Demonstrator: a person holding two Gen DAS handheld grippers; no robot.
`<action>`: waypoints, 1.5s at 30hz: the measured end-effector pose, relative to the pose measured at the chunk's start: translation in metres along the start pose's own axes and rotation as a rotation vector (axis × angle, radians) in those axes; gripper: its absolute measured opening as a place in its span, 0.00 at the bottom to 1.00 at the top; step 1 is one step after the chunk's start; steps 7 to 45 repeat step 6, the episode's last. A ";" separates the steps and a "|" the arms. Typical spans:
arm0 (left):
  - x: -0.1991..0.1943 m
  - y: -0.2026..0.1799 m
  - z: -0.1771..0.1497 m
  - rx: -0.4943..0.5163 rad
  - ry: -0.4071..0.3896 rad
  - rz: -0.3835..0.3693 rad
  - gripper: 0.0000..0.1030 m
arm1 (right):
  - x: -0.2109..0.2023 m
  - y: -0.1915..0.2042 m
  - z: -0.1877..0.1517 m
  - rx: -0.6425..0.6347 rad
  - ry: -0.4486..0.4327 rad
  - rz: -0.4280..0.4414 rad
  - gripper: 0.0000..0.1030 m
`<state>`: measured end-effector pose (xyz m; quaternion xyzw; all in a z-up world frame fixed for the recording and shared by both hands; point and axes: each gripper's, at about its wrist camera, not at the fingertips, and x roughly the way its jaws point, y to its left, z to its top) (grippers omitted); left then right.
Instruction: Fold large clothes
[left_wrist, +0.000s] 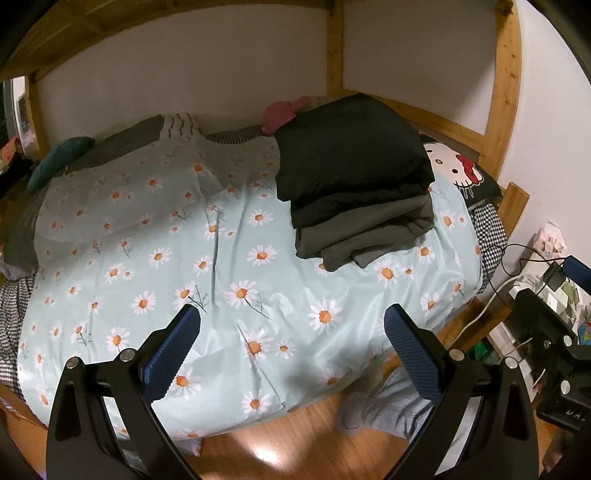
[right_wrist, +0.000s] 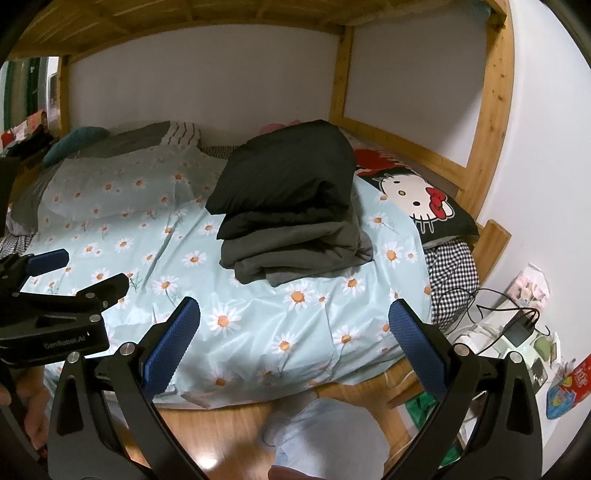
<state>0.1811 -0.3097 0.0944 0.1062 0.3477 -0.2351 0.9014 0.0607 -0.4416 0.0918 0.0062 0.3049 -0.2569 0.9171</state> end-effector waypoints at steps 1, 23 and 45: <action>0.000 0.002 0.000 -0.008 0.001 -0.007 0.96 | 0.000 0.001 0.000 -0.002 -0.001 -0.001 0.97; -0.001 0.004 -0.001 -0.017 0.004 -0.007 0.96 | -0.001 0.002 0.001 -0.004 -0.005 -0.003 0.97; -0.001 0.004 -0.001 -0.017 0.004 -0.007 0.96 | -0.001 0.002 0.001 -0.004 -0.005 -0.003 0.97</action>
